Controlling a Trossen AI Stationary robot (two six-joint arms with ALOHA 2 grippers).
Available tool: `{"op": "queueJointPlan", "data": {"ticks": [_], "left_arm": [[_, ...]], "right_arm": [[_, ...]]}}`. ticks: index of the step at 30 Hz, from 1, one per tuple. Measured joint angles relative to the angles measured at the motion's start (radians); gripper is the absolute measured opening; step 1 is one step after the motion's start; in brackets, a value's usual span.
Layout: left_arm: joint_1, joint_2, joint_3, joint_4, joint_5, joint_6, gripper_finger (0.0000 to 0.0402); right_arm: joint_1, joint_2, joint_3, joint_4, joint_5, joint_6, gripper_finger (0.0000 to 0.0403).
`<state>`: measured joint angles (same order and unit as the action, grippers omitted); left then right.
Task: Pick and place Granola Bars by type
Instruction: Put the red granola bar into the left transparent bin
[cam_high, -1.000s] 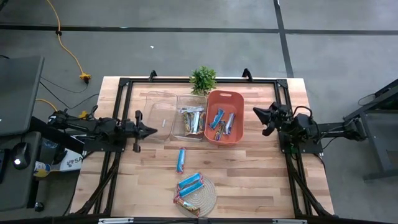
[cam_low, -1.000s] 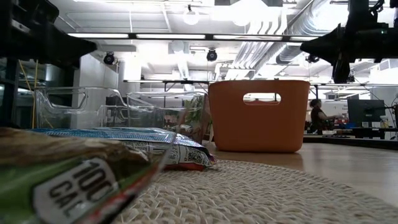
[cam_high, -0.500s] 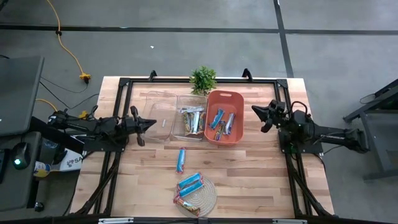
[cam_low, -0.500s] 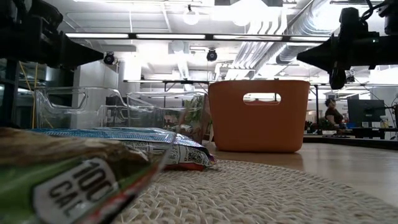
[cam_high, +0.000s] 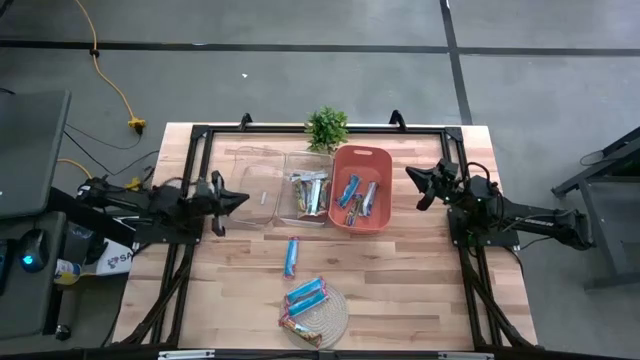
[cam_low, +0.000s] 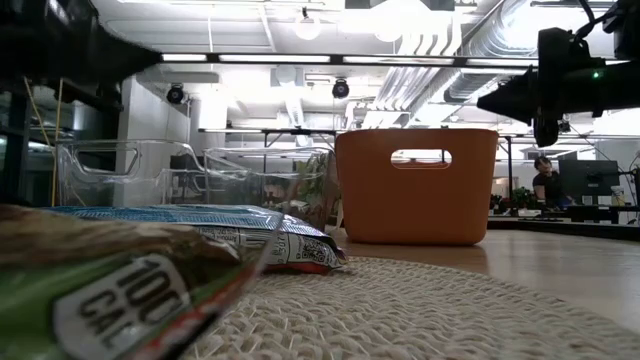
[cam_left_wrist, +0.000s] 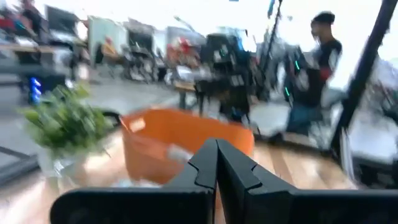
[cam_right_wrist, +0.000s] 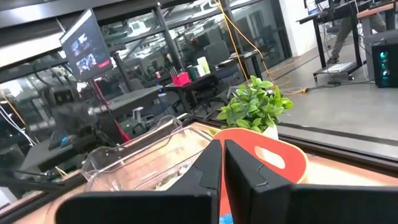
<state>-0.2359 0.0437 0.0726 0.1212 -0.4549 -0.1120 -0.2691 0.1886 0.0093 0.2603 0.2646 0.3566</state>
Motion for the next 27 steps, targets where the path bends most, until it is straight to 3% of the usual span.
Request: {"op": "queueJointPlan", "data": {"ticks": [10, 17, 22, 27], "left_arm": [[0.000, 0.001, 0.041, 0.075, -0.025, -0.003, 0.0001], [0.000, 0.000, 0.052, 0.284, 0.020, -0.057, 0.0001], [0.000, 0.023, 0.159, 0.194, 0.112, -0.087, 0.0001], [0.000, 0.110, 0.342, -0.002, 0.133, 0.002, 0.0001]], "right_arm": [[0.000, 0.000, 0.000, -0.002, 0.002, 0.001, 0.0001], [0.000, 0.000, 0.000, -0.002, 0.002, 0.001, 0.0000], [0.000, 0.000, 0.000, -0.002, 0.002, 0.001, 0.0000], [0.000, 0.000, 0.000, -0.002, 0.002, 0.001, 0.0000]]}}
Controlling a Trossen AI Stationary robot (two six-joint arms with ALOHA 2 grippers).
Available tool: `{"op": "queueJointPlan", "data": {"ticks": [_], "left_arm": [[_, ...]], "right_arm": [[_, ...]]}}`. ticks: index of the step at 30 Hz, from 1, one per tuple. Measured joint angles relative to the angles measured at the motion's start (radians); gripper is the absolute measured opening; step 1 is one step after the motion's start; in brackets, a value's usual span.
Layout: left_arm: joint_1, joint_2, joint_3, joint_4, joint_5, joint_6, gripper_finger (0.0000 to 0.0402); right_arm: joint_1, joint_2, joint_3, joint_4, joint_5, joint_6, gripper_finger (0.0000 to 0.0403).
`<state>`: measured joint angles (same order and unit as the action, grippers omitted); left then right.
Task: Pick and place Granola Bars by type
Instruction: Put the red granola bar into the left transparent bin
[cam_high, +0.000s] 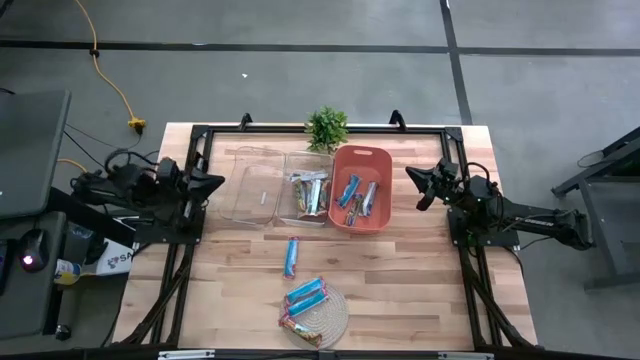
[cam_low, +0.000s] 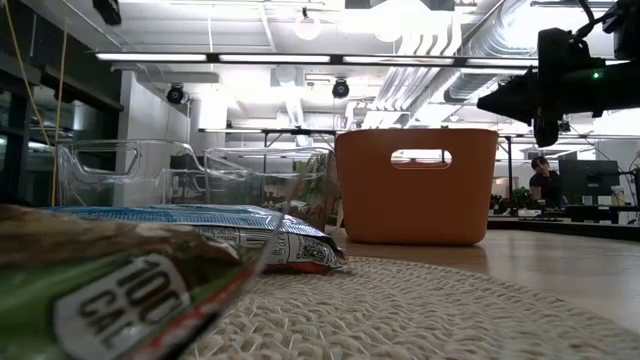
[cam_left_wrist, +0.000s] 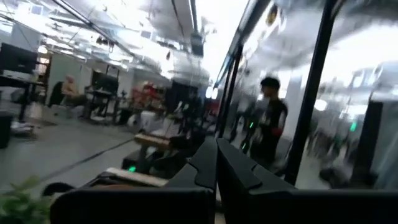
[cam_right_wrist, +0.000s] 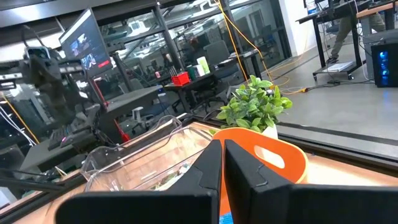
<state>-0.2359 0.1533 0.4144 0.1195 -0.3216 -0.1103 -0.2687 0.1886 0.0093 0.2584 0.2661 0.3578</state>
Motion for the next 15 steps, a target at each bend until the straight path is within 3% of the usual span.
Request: {"op": "queueJointPlan", "data": {"ticks": [7, 15], "left_arm": [[0.000, 0.223, 0.271, -0.344, 0.020, 0.020, 0.0001], [0.000, 0.491, 0.531, -0.591, 0.020, -0.173, 0.0035]], "right_arm": [[0.000, 0.000, 0.000, 0.000, 0.000, 0.000, 0.0000], [0.000, 0.000, 0.000, 0.000, 0.000, 0.000, 0.0000]]}}
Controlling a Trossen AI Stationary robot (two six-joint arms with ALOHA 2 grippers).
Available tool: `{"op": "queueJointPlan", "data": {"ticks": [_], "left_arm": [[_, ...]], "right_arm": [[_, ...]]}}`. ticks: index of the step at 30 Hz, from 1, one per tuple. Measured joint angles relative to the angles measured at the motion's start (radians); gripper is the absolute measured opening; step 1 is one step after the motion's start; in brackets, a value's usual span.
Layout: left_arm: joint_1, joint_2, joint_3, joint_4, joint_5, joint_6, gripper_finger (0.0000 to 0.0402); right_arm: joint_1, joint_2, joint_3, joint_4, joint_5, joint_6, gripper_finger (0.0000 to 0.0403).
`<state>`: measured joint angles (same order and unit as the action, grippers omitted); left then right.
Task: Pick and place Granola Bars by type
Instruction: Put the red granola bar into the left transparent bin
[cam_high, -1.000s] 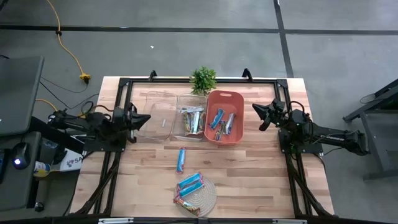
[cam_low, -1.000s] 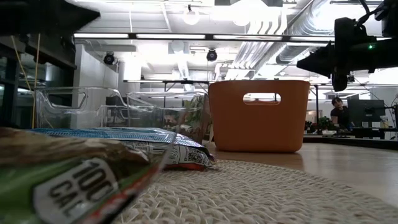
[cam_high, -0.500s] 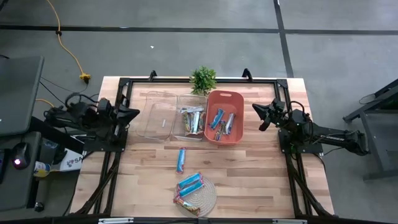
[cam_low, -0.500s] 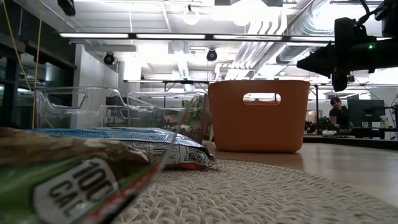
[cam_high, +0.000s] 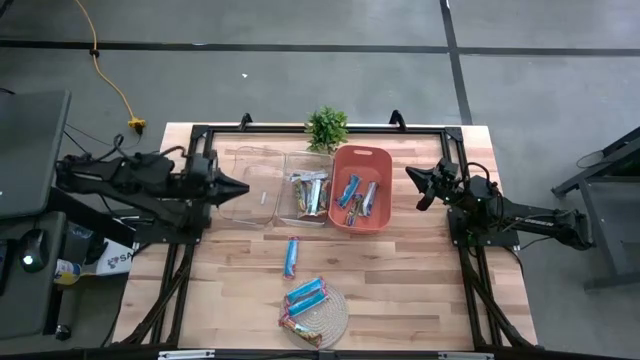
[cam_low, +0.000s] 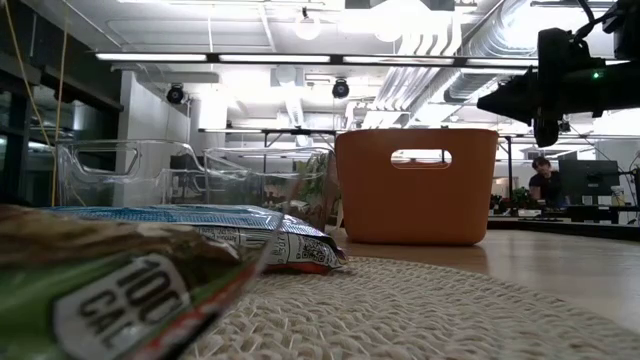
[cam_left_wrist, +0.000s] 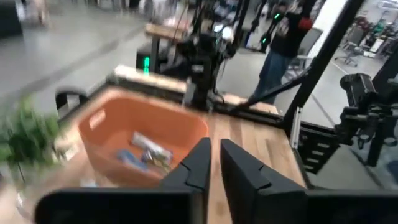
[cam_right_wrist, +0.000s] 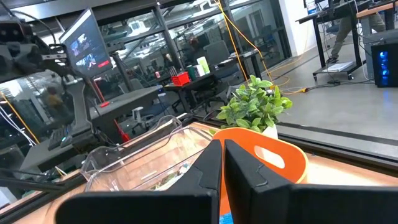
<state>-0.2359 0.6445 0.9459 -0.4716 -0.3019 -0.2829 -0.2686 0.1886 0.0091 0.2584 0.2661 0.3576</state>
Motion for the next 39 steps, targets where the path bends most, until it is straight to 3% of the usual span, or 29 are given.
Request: {"op": "queueJointPlan", "data": {"ticks": [10, 20, 30, 33, 39], "left_arm": [[0.000, 0.199, 0.247, -0.278, 0.035, -0.501, 0.0137], [-0.015, 0.329, 0.260, -0.424, 0.137, -0.972, 0.0152], [-0.134, 0.585, 0.260, -0.444, 0.170, -1.127, 0.0152], [-0.167, 0.659, 0.260, -0.444, 0.128, -1.145, 0.0152], [-0.164, 0.790, 0.260, -0.436, 0.174, -1.200, 0.0152]], "right_arm": [[0.000, 0.000, 0.000, 0.000, 0.000, 0.000, 0.0000], [0.000, 0.000, 0.000, 0.000, 0.000, 0.000, 0.0000], [0.000, 0.000, 0.000, 0.000, 0.000, 0.000, 0.0000], [0.000, 0.000, 0.000, 0.000, 0.000, 0.000, 0.0000], [0.000, 0.002, 0.000, -0.002, 0.000, 0.000, 0.0000]]}}
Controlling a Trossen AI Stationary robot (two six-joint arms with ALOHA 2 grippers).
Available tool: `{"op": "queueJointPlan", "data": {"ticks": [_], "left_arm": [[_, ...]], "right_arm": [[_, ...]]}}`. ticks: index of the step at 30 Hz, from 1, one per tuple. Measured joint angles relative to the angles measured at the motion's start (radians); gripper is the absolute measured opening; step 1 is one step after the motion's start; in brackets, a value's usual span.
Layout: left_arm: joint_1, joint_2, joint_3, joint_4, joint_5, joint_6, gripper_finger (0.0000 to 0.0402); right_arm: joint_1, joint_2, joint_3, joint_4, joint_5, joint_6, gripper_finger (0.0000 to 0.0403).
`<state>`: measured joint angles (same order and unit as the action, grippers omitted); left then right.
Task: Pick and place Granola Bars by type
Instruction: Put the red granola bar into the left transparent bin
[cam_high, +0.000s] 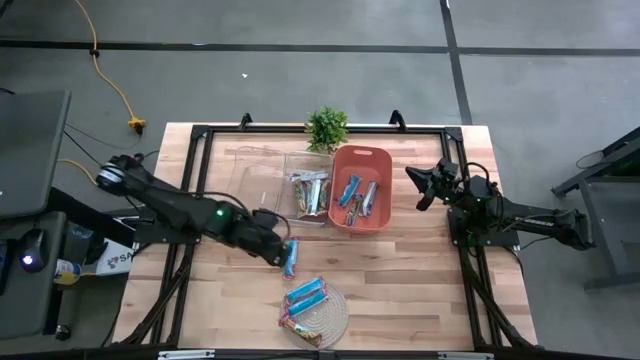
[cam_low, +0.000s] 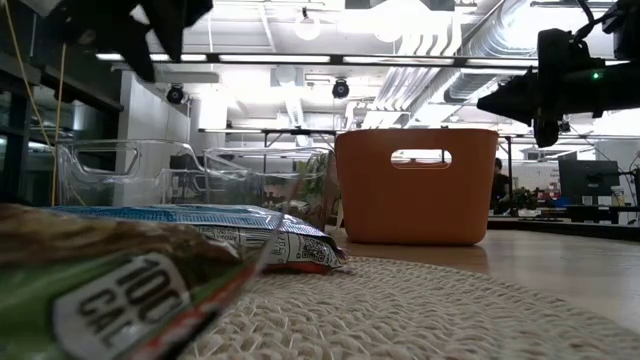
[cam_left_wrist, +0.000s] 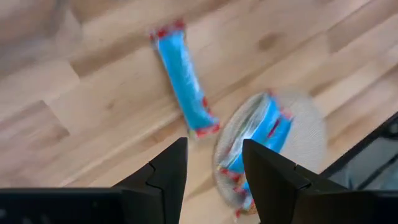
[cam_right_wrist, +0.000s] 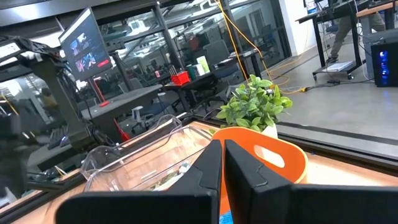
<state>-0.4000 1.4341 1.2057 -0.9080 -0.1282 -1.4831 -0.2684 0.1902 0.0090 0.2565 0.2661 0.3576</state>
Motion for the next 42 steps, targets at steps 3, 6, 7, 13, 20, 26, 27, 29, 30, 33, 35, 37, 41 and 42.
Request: {"op": "queueJointPlan", "data": {"ticks": [3, 6, 7, 13, 20, 26, 27, 29, 30, 33, 35, 37, 41, 42], "left_arm": [[-0.001, 0.055, 0.000, 0.010, 0.022, 0.001, 0.0152], [0.000, 0.099, -0.001, 0.041, 0.030, 0.003, 0.0152], [0.001, 0.112, -0.001, 0.058, 0.038, 0.004, 0.0152], [0.000, 0.167, 0.000, 0.173, 0.046, -0.008, 0.0152], [0.001, 0.198, 0.000, 0.211, 0.008, -0.042, 0.0152], [0.001, 0.239, 0.001, 0.238, -0.002, -0.089, 0.0152], [0.001, 0.243, -0.001, 0.224, -0.006, -0.093, 0.0152], [0.005, 0.264, 0.000, 0.261, -0.002, -0.105, 0.0152], [0.010, 0.270, 0.000, 0.270, 0.003, -0.122, 0.0152], [0.015, 0.282, 0.000, 0.278, -0.001, -0.149, 0.0152], [0.027, 0.298, 0.001, 0.285, -0.009, -0.155, 0.0152], [0.028, 0.310, -0.005, 0.266, -0.007, -0.152, 0.0152], [0.027, 0.319, -0.003, 0.256, 0.001, -0.169, 0.0152], [0.027, 0.319, -0.002, 0.274, 0.001, -0.172, 0.0152]], "right_arm": [[0.000, 0.000, 0.000, -0.006, 0.000, 0.000, 0.0000], [0.000, 0.000, 0.000, -0.006, 0.000, 0.000, 0.0000], [0.000, 0.000, 0.000, -0.006, 0.000, 0.000, 0.0000], [0.000, 0.006, 0.000, -0.006, 0.000, 0.000, 0.0000], [0.000, 0.007, 0.000, -0.012, 0.000, 0.000, 0.0000], [0.000, 0.007, 0.000, -0.013, 0.000, 0.000, 0.0000], [0.000, 0.008, 0.000, -0.013, 0.000, 0.000, 0.0000], [0.000, 0.007, 0.000, -0.019, 0.004, 0.000, 0.0000], [0.000, 0.009, 0.000, -0.017, 0.007, 0.000, 0.0000], [0.000, 0.012, 0.000, -0.023, 0.019, 0.000, 0.0000], [0.000, 0.018, 0.000, -0.019, 0.017, 0.000, 0.0000], [0.000, 0.019, 0.000, -0.032, 0.017, 0.000, 0.0000], [0.000, 0.016, 0.000, -0.034, 0.016, 0.000, 0.0000], [0.000, 0.017, 0.000, -0.032, 0.016, 0.000, 0.0000]]}}
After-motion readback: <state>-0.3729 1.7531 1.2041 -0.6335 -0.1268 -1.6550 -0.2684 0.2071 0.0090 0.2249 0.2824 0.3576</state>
